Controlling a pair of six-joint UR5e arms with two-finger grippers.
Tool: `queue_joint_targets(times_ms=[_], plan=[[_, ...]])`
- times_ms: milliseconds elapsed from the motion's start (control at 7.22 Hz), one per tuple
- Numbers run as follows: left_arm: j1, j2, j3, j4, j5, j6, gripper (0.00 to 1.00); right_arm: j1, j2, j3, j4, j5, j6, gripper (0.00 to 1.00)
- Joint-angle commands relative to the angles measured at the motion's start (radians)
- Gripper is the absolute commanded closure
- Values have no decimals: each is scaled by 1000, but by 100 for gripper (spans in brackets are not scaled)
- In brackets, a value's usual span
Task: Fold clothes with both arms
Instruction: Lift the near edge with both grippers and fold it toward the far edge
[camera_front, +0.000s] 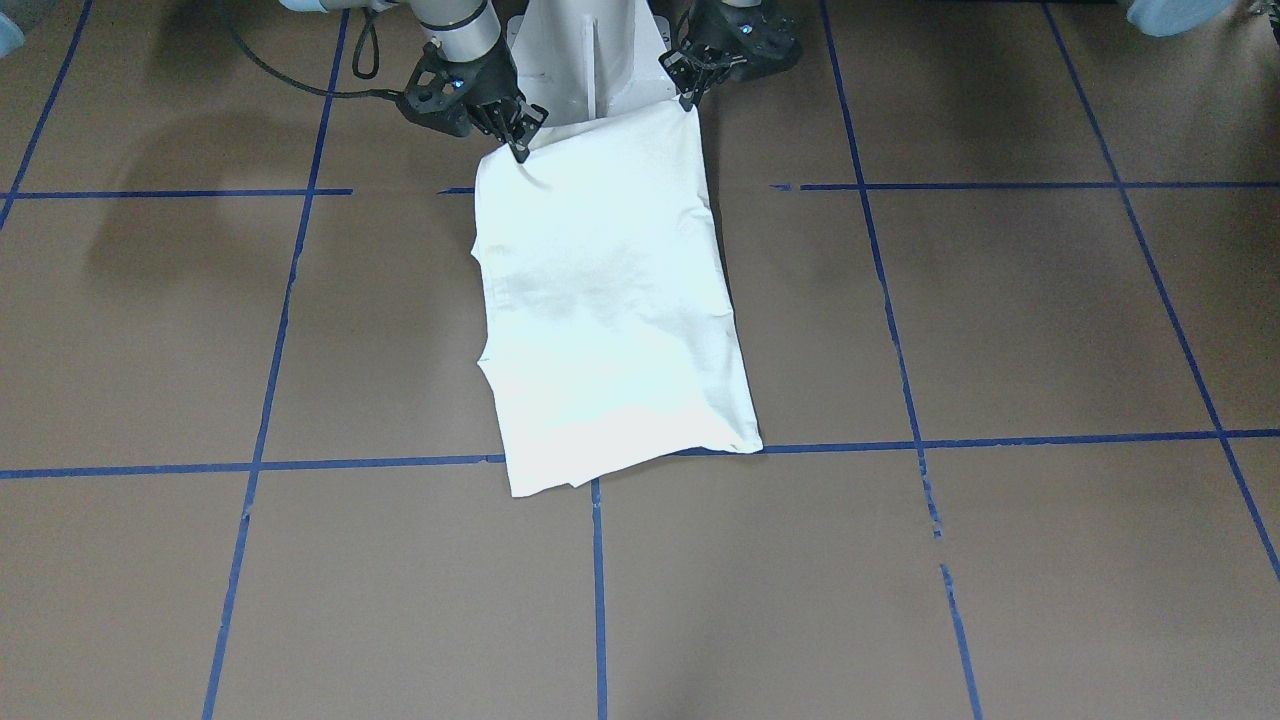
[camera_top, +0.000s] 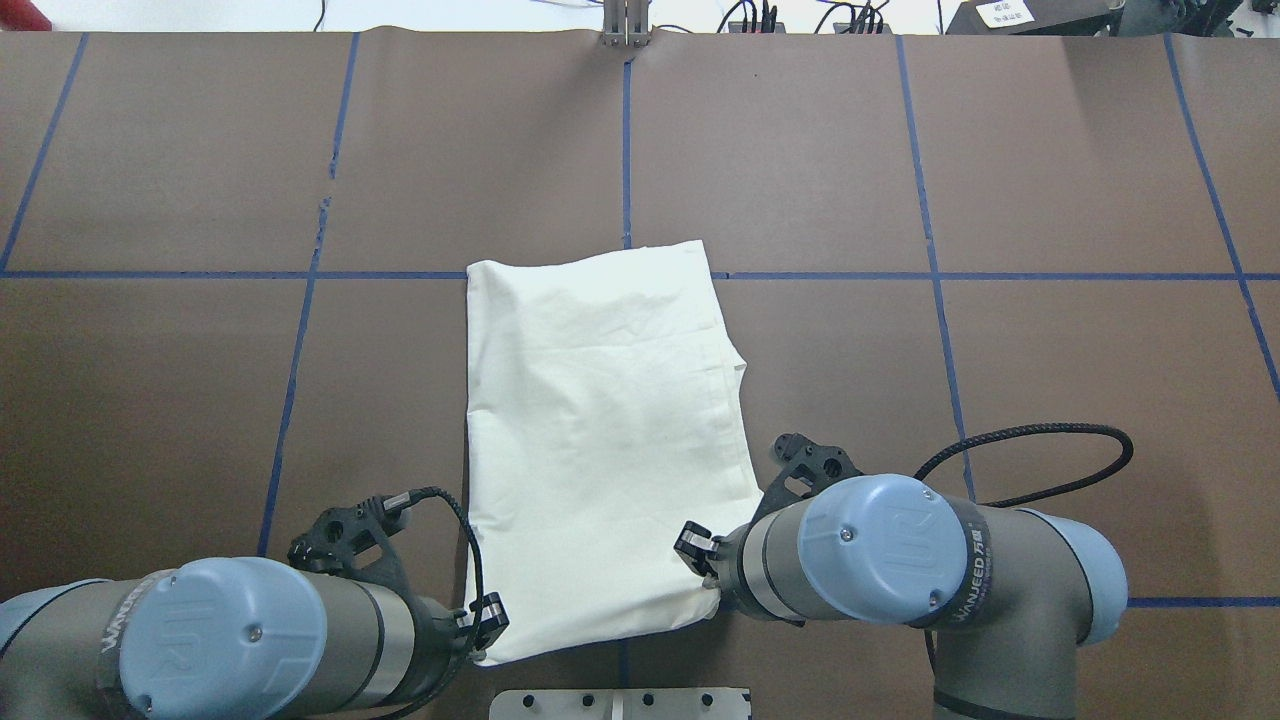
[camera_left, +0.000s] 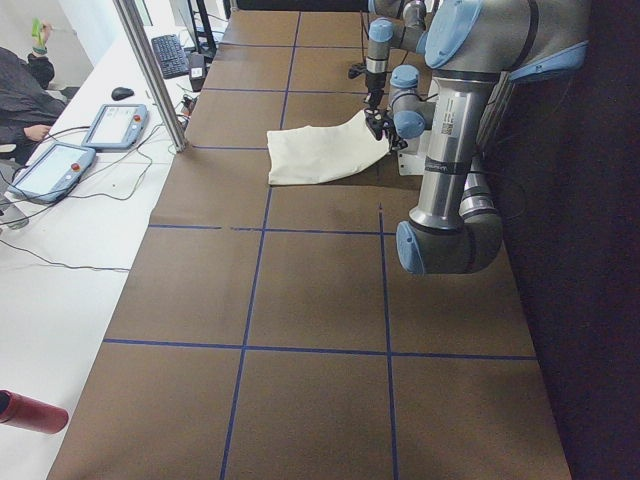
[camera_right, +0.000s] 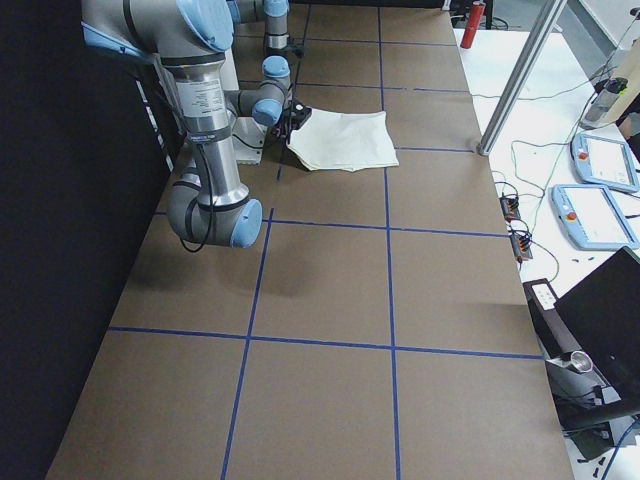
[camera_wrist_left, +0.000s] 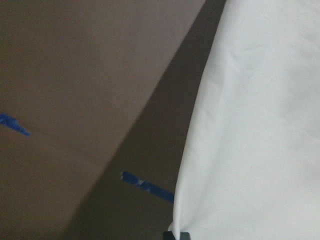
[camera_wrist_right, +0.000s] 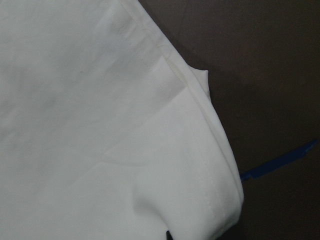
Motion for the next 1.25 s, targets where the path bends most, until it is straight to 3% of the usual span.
queue_joint_targets(times_ms=[0,139,416,693,1109], plan=[[12,-2,-7,2,-4,7,100,-4,19,-23,26,23,-24,100],[-22,-15,-5,0,-1,20,100,48,30,-81,158,21,-24,100],[-188,-59,28,5,-17,131,100,180,58,-143,221,39,-56,100],[-337,-155,192,-9,-91,188,100,301,189,-332,221,128,-64,100],[-544,-298,462,-76,-125,324,100,441,444,-700,227,199,-127,100]])
